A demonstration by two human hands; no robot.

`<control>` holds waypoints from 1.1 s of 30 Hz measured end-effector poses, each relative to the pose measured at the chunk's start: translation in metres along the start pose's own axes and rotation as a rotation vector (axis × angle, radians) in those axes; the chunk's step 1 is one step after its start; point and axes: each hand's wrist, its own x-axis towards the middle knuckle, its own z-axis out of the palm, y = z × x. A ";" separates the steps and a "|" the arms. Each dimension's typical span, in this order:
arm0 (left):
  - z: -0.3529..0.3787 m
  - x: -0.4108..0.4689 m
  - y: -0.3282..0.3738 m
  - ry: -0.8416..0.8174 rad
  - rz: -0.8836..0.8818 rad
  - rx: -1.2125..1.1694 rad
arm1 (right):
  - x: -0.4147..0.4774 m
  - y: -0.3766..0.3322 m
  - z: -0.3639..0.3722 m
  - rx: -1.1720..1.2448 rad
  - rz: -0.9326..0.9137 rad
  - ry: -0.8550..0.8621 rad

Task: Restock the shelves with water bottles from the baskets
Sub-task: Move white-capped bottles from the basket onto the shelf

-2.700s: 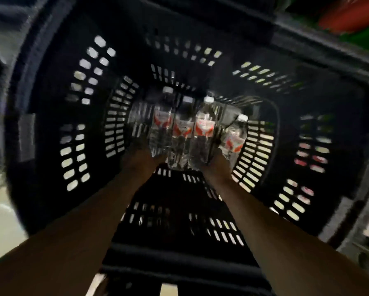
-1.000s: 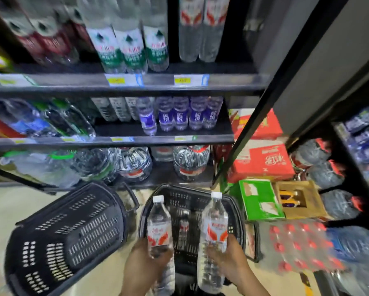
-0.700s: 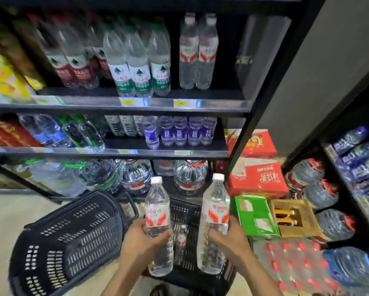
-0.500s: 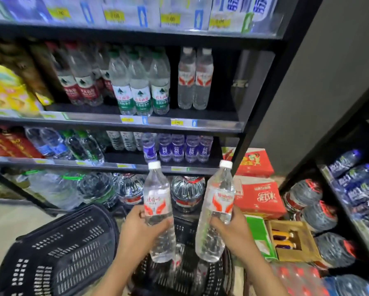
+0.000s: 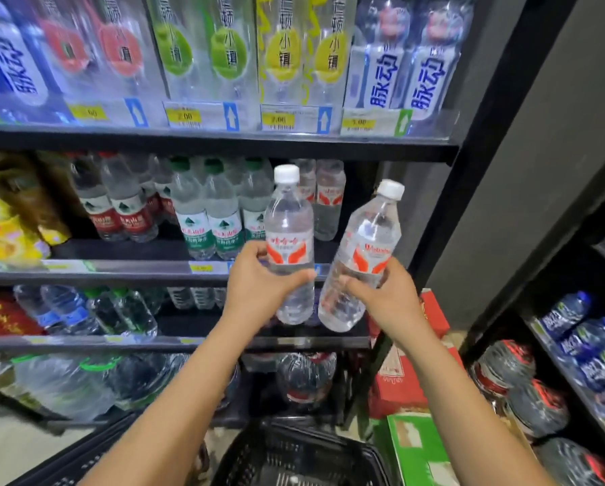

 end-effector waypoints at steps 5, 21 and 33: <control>0.012 0.065 -0.016 -0.055 0.087 0.017 | 0.052 -0.001 0.035 -0.063 -0.073 0.128; 0.061 0.144 -0.082 -0.042 0.063 -0.019 | 0.120 0.027 0.065 -0.192 0.020 0.122; 0.054 0.151 -0.082 -0.198 0.116 0.096 | 0.137 0.021 0.056 -0.361 0.080 -0.100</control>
